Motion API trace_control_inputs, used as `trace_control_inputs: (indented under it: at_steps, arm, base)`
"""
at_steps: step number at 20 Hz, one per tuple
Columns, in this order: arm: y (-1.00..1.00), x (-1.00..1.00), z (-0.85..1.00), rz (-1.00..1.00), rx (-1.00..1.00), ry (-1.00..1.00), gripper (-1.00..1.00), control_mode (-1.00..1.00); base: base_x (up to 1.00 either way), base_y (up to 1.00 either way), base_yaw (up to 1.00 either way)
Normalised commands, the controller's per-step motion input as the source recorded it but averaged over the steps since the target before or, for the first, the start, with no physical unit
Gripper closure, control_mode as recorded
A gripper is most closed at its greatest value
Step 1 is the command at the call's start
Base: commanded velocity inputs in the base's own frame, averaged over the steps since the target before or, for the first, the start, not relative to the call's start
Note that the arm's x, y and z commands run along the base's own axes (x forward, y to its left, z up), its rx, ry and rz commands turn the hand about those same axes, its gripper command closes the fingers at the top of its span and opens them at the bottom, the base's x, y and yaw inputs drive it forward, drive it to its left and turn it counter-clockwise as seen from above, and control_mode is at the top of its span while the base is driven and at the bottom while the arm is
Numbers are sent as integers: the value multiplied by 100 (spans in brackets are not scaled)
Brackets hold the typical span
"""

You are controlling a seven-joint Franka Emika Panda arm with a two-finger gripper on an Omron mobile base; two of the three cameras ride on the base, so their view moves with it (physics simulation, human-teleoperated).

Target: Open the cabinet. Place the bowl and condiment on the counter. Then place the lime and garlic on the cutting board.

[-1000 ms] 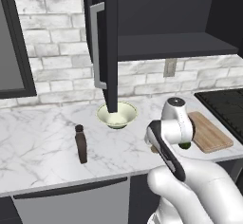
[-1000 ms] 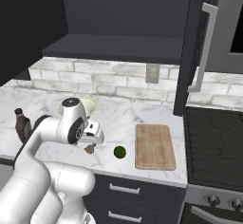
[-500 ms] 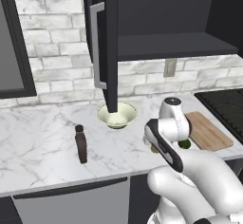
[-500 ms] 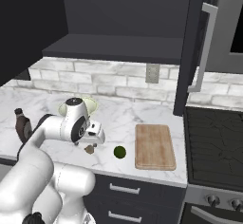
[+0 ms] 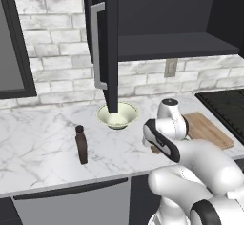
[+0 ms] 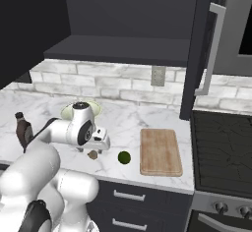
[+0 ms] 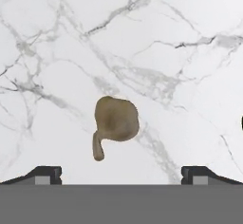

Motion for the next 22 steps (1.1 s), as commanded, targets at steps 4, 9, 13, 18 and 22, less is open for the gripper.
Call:
trace_control_inputs:
  at_steps: [4,9,13,18,22]
  arm:
    - [2,0,-33,0,0,0,-100,-100]
    - [0,0,-28,0,0,0,-100,-100]
    - [0,0,-23,0,0,0,-100,-100]
    - [0,0,-19,0,0,0,-100,-100]
    - [1,0,-19,0,-1,0,-100,-100]
  base:
    - [0,0,0]
    - [0,0,0]
    - [0,0,0]
    - [0,0,0]
    - [0,0,0]
